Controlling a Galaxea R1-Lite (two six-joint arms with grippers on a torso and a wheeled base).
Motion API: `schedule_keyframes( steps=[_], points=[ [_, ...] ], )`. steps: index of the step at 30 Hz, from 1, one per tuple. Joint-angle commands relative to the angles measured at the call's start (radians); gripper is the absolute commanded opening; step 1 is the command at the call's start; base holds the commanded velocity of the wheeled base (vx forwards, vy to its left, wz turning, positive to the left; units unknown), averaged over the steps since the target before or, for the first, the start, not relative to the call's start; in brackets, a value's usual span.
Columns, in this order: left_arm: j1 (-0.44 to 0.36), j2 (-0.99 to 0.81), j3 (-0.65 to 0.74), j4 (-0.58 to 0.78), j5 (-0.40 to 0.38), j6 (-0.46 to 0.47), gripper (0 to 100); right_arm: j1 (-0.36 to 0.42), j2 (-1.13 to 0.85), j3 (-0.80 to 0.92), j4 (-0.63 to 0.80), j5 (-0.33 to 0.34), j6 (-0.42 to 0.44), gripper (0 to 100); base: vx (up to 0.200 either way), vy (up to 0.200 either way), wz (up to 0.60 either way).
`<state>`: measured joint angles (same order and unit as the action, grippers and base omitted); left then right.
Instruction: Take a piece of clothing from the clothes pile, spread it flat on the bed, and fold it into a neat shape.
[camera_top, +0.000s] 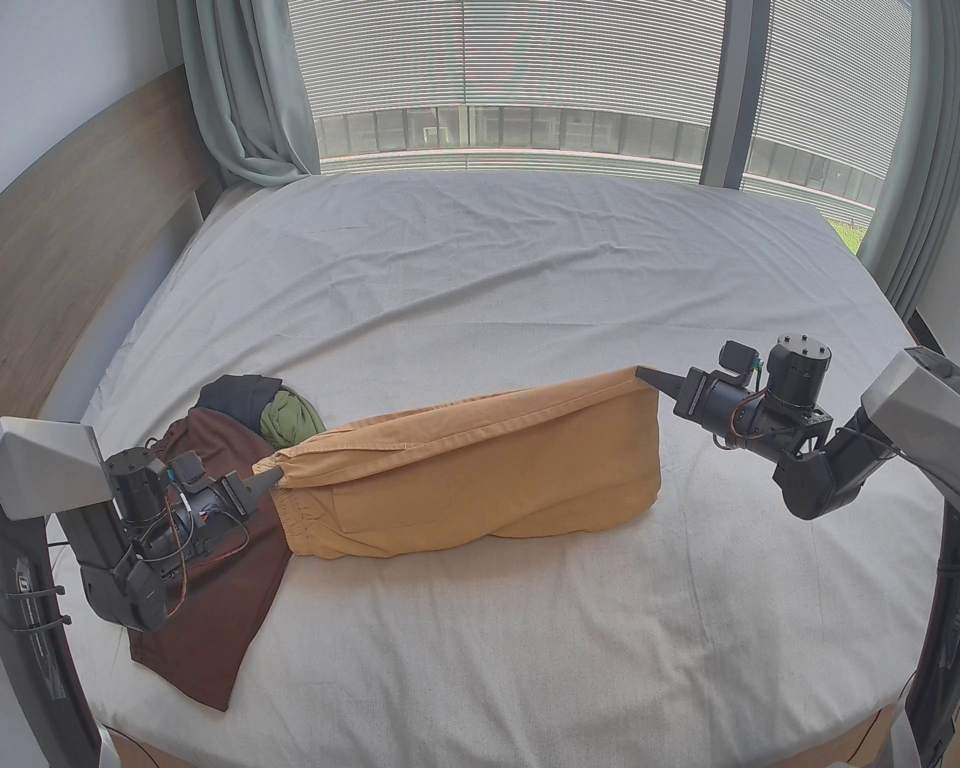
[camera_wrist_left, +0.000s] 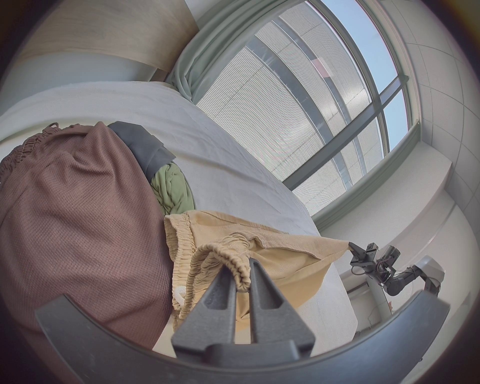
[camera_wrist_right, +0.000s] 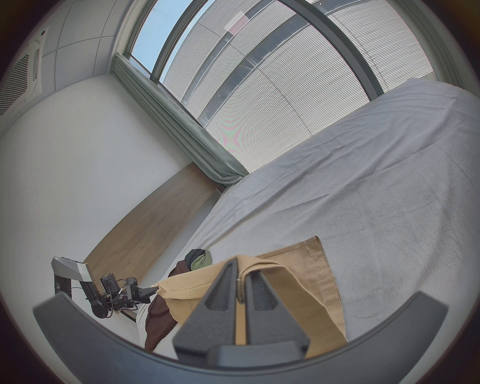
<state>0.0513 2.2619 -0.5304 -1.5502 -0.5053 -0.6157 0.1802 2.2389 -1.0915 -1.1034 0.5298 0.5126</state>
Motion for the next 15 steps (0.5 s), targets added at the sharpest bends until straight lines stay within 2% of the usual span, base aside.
schedule_keyframes(
  steps=[1,15],
  points=[
    [-0.002,0.007,-0.034,-0.001,0.025,-0.024,0,0.002,0.041,-0.076,0.042,-0.001,-0.002,0,0.0,0.0,0.0],
    [-0.001,0.068,-0.1,-0.001,0.06,-0.025,0,0.016,0.12,-0.225,0.145,-0.002,-0.006,0,0.0,0.0,0.0]
  ],
)
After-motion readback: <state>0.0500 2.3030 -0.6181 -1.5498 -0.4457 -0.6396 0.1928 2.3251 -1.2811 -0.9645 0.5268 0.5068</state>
